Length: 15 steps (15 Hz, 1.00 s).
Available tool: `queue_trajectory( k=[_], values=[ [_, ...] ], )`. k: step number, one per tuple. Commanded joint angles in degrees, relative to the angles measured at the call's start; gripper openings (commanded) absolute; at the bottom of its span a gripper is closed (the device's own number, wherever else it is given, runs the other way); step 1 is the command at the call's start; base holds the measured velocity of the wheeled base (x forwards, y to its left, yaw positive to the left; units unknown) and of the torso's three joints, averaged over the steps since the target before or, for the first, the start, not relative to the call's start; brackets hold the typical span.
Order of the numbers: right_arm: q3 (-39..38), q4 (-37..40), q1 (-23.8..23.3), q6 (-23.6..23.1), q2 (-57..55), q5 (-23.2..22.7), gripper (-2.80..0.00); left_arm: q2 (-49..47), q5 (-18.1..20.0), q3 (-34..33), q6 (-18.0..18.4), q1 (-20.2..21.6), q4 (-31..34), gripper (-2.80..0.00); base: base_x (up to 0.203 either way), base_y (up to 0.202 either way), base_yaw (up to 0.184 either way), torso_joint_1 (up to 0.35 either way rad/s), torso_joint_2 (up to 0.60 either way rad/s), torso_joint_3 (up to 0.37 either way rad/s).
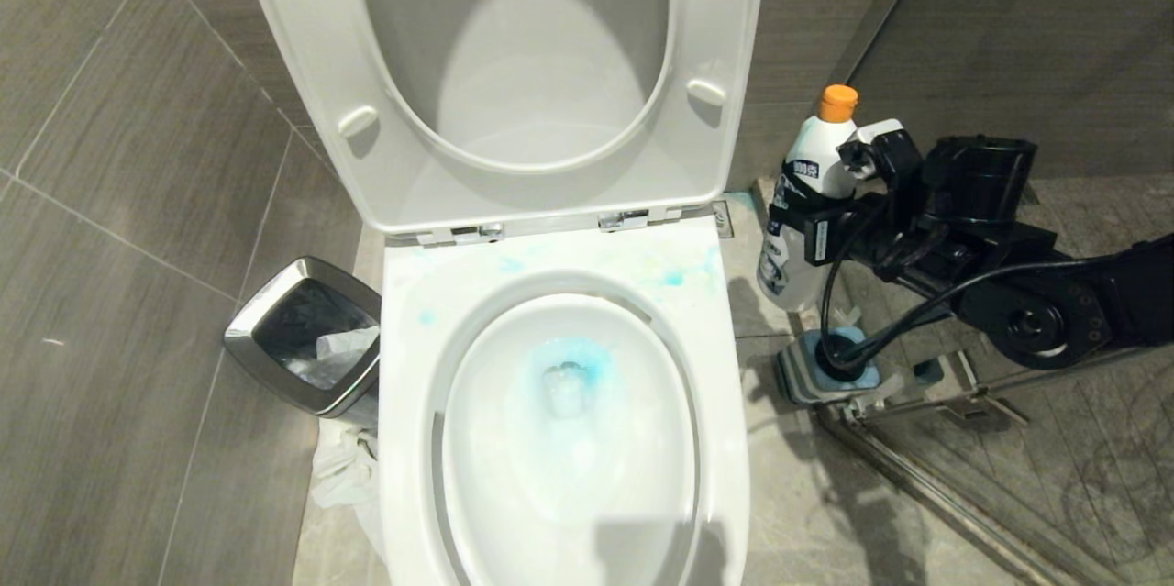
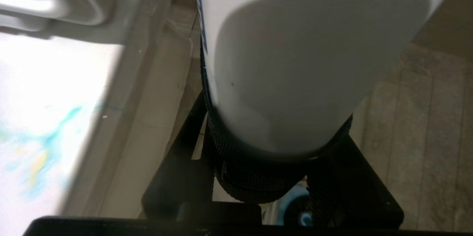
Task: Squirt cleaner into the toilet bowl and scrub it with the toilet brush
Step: Place the cleaning agent on the floor
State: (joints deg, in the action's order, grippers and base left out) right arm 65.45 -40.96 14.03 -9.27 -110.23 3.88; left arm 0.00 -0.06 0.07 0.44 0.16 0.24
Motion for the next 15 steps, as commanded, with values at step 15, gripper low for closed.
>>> queue_trajectory(
  k=[15],
  values=[
    [11.4, -10.7, -0.2, -6.7, -17.1, 0.2, -2.8, -0.1, 0.0, 0.0, 0.1, 0.0, 0.0, -2.8, 0.0, 0.0, 0.0, 0.004, 0.0, -0.198]
  ],
)
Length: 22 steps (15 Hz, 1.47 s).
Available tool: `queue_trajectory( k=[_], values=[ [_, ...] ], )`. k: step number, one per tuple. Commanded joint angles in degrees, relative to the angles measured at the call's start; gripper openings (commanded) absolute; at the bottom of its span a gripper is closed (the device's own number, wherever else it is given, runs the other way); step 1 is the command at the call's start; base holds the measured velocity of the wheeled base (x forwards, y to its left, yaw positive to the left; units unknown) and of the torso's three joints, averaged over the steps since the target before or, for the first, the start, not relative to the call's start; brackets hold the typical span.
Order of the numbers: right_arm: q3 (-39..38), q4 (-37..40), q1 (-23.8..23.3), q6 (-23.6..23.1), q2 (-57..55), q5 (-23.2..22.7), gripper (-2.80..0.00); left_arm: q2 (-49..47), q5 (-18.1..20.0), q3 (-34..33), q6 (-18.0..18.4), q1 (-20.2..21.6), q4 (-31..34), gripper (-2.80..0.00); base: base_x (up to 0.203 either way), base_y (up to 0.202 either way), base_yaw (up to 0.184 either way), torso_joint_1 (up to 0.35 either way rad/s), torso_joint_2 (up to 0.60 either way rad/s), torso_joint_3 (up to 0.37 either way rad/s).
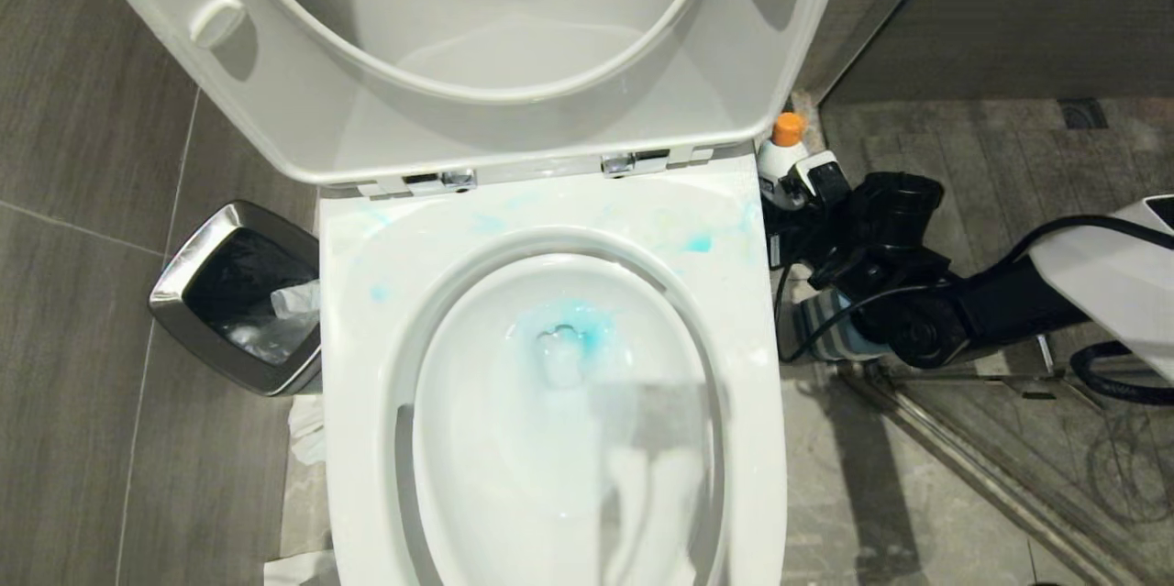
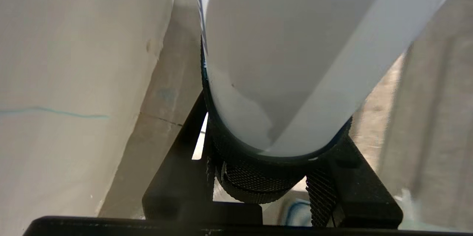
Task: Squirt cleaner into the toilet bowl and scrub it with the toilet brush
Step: Place the cleaning agent on the floor
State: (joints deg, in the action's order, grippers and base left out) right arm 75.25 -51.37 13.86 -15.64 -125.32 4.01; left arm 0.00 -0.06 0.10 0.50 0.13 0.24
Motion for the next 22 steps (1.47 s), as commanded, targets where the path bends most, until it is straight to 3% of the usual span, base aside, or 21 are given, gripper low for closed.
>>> queue_trajectory(
  k=[1, 8, 18, 19, 22],
  values=[
    [2.4, -0.3, 0.0, -0.4, -2.7, 0.0, -2.8, -0.1, 0.0, 0.0, 0.0, 0.0, 0.0, -2.8, 0.0, 0.0, 0.0, 0.007, 0.0, -0.198],
    [8.0, -2.7, 0.0, -0.8, -6.7, -0.1, -2.8, -0.1, 0.1, -0.1, 0.4, 0.0, 0.0, -2.8, 0.0, 0.0, 0.0, 0.004, 0.0, -0.187],
    [15.3, -2.6, 1.9, -1.3, -10.0, 0.4, -2.8, -0.1, 0.1, -0.1, 0.6, 0.0, 0.0, -2.8, 0.0, 0.0, 0.0, 0.0, 0.0, -0.011],
    [16.1, -2.6, 2.2, -1.3, -10.7, 0.4, 0.0, -0.1, 0.2, -0.1, 0.6, 0.0, 0.0, -2.8, 0.0, 0.0, 0.0, 0.0, 0.0, 0.0],
    [16.7, -2.6, 2.2, -1.3, -11.1, 0.6, 0.0, -0.1, 0.2, -0.1, 0.6, 0.0, 0.0, -2.8, 0.0, 0.0, 0.0, 0.0, 0.0, 0.0]
  ],
)
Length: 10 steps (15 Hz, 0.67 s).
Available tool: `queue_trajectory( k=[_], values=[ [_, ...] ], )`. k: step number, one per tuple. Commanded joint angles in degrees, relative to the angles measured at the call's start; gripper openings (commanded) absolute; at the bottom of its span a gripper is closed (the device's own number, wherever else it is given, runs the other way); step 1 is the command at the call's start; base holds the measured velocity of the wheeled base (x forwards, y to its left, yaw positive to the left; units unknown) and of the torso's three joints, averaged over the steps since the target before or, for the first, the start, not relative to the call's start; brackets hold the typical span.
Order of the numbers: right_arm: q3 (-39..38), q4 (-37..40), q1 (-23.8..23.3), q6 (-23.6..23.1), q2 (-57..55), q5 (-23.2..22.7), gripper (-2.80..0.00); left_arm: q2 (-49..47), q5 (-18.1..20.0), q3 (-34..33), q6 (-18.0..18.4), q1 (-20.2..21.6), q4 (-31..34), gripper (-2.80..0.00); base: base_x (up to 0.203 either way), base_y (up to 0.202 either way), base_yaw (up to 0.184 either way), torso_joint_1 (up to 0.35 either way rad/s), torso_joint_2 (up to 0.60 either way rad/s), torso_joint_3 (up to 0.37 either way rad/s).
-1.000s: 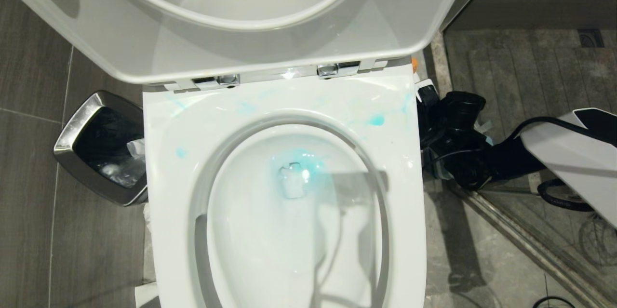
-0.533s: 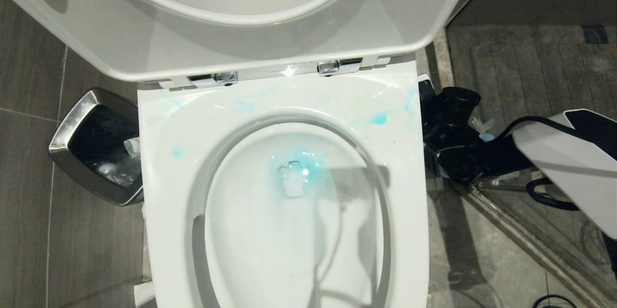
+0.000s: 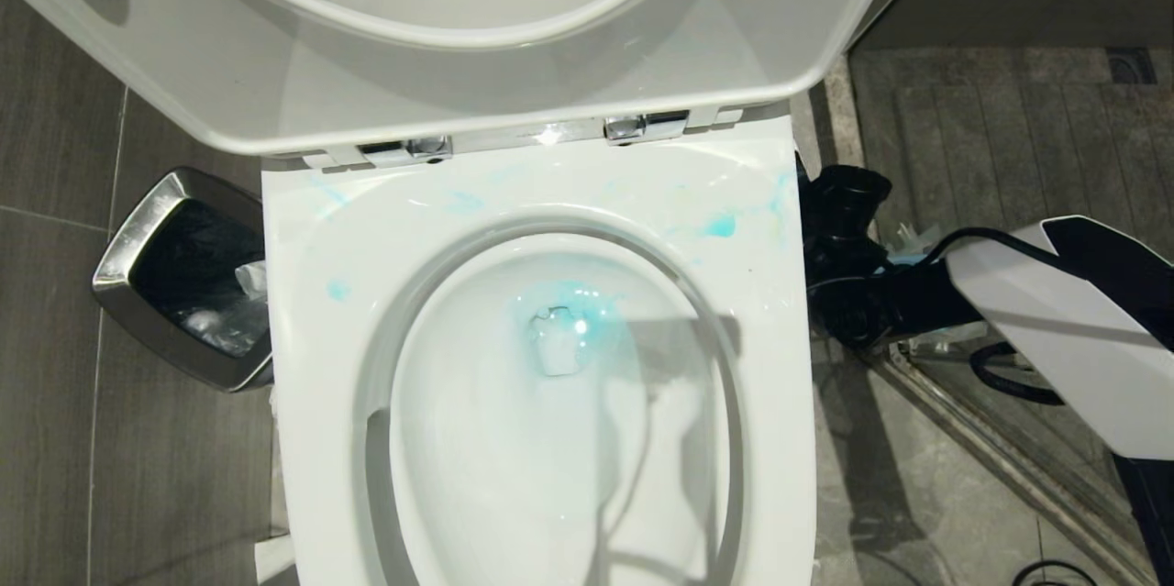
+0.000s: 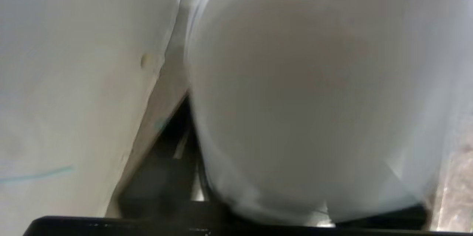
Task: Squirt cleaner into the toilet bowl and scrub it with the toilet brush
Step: Place the cleaning agent on the floor
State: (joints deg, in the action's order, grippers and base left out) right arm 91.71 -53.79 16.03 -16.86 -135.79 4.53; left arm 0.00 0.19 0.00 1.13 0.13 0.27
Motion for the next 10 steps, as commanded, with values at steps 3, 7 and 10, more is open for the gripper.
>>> queue_trajectory(
  k=[3, 7, 10],
  values=[
    [-1.1, -0.3, 0.1, -0.1, 0.5, 0.1, 0.0, -0.1, 0.0, 0.0, 0.0, 0.0, 0.0, -2.8, 0.0, 0.0, 0.0, 0.0, 0.0, 0.0],
    [-10.3, -0.3, 0.1, -0.1, 4.6, 0.8, 0.0, -0.1, 0.0, 0.0, 0.0, 0.0, 0.0, -2.8, 0.0, 0.0, 0.0, 0.0, 0.0, 0.0],
    [-19.3, -0.4, 0.1, 0.1, 9.2, 0.8, 0.0, -0.1, 0.0, 0.0, 0.0, 0.0, 0.0, -2.8, 0.0, 0.0, 0.0, 0.0, 0.0, 0.0]
  ],
)
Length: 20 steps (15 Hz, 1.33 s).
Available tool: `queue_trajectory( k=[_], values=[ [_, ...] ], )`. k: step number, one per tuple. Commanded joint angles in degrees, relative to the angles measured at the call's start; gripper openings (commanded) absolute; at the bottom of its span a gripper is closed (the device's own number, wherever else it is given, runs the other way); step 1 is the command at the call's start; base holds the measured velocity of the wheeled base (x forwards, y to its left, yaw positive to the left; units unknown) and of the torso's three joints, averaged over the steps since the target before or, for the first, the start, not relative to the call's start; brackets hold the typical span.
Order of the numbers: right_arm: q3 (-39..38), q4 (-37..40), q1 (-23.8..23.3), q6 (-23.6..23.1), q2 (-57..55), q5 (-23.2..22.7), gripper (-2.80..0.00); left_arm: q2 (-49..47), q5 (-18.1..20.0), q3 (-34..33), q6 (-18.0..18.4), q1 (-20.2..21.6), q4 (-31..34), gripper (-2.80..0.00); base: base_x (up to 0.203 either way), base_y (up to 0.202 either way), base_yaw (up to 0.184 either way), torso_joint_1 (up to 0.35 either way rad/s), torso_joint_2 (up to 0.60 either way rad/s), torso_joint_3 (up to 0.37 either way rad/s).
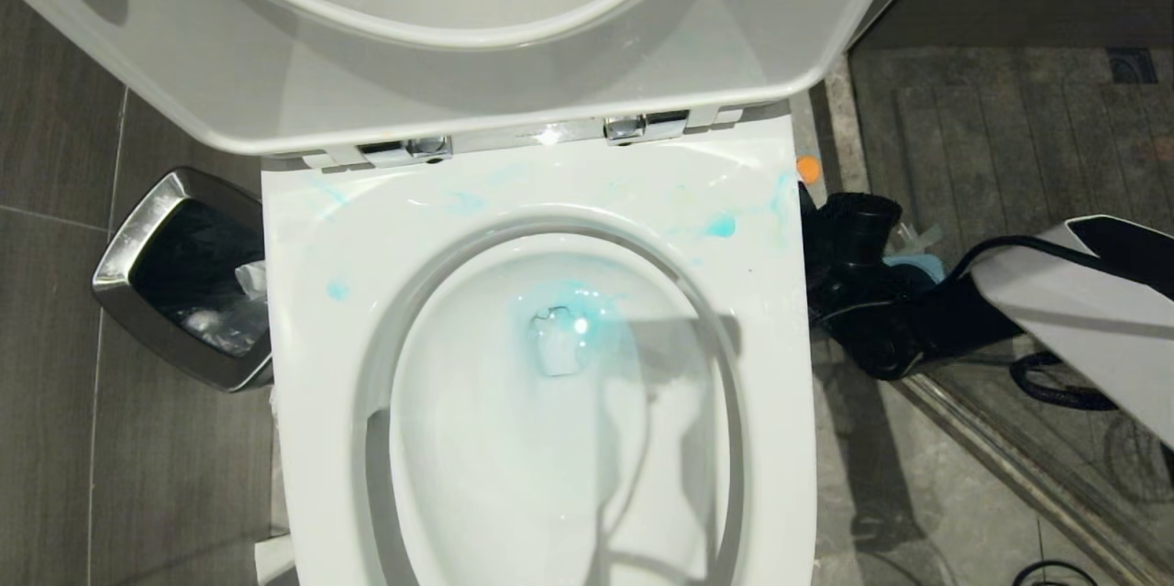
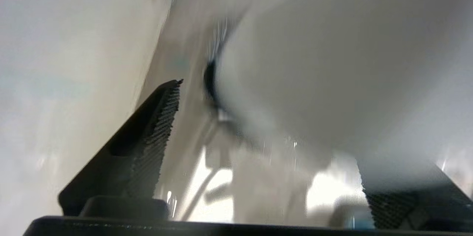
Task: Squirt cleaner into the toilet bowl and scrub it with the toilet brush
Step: Place the cleaning agent on the floor
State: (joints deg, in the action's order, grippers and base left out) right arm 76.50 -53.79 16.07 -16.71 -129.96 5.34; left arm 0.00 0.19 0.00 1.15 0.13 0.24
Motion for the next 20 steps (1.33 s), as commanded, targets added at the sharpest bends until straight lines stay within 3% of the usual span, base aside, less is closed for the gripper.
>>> queue_trajectory(
  k=[1, 7, 10, 15, 18, 20],
  values=[
    [-6.4, -0.4, 0.0, 0.0, 4.4, 0.0, 0.0, -0.1, 0.0, 0.0, 0.0, 0.0, 0.0, -2.8, 0.0, 0.0, 0.0, 0.0, 0.0, 0.0],
    [-13.1, -6.2, -0.2, 0.3, 6.0, 1.6, 0.0, -0.1, 0.0, 0.1, 0.0, 0.0, 0.0, -2.8, 0.0, 0.0, 0.0, 0.0, 0.0, 0.0],
    [-12.8, -6.2, 0.3, 1.4, 4.7, 1.2, 0.0, -0.1, 0.0, 0.1, 0.0, 0.0, 0.0, -2.8, 0.0, 0.0, 0.0, 0.0, 0.0, 0.0],
    [-4.7, -6.2, 4.8, 9.9, -1.2, 1.5, 0.0, -0.1, 0.0, 0.1, 0.0, 0.0, 0.0, -2.8, 0.0, 0.0, 0.0, 0.0, 0.0, 0.0],
    [1.3, -6.2, 5.1, 9.9, -5.7, 4.9, 0.0, -0.1, 0.0, 0.1, 0.0, 0.0, 0.0, -2.8, 0.0, 0.0, 0.0, 0.0, 0.0, 0.0],
    [3.4, -6.6, 5.1, 7.1, -7.4, 7.7, 0.0, -0.1, 0.0, 0.0, 0.0, 0.0, 0.0, -2.8, 0.0, 0.0, 0.0, 0.0, 0.0, 0.0]
  ],
)
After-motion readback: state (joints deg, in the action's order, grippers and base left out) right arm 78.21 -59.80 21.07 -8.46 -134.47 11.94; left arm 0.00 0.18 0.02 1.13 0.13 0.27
